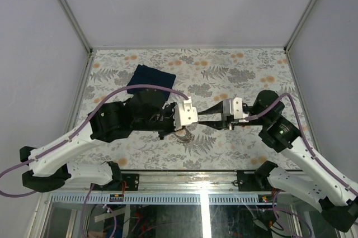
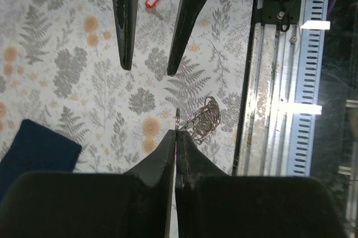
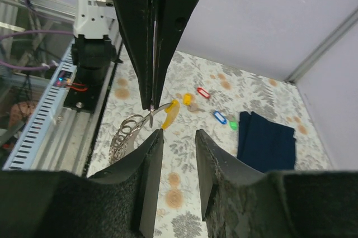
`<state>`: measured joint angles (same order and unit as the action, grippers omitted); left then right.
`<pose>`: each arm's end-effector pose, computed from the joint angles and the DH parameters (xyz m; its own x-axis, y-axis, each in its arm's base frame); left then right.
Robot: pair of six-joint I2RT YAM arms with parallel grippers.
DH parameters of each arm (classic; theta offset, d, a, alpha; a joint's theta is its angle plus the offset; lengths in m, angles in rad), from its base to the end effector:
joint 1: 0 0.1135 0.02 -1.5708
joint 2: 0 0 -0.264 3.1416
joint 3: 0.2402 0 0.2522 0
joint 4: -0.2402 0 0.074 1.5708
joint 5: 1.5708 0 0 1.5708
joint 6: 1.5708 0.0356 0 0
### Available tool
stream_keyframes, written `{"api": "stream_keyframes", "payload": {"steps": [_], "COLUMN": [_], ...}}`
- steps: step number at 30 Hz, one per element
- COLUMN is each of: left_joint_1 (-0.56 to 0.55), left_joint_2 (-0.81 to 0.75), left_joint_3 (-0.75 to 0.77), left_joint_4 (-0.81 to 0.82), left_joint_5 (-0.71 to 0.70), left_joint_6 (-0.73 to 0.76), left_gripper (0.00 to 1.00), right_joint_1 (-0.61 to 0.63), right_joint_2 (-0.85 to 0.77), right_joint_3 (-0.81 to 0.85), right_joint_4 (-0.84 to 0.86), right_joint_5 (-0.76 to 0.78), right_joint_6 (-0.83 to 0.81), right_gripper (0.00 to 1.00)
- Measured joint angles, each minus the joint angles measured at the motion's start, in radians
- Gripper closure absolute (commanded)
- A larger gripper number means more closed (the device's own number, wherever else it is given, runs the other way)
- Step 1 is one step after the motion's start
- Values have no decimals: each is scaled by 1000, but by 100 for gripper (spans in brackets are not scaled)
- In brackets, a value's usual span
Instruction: Put the keys on the keyring
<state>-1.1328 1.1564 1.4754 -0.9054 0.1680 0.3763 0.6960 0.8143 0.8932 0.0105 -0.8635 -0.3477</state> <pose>0.0872 -0.2003 0.4286 0.1316 0.5734 -0.8087 0.9716 0.0874 0.2200 0.1170 0.1330 0.3933 0.4043 0.0493 -0.9133 -0.9146 0.0320 -0.4032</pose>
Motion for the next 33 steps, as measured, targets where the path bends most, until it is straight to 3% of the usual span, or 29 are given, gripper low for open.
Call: {"api": "stream_keyframes", "payload": {"steps": [16,24,33], "left_joint_1": [0,0,0], "left_joint_2": [52,70,109], "left_joint_3": [71,71,77], "left_joint_4": [-337,-394,-358], "left_joint_5": [-79,-151,-307], "left_joint_6": [-369,-475,-542], "left_gripper": [100,100,100], "right_joint_1": [66,101,203], "right_joint_2": [85,74,52], "right_joint_3": [-190,-350,-436], "right_joint_4": [337,454,572], "right_joint_5": [-59,23,227], "right_joint_6": [227,323,440], "right_gripper": [64,62,50]}}
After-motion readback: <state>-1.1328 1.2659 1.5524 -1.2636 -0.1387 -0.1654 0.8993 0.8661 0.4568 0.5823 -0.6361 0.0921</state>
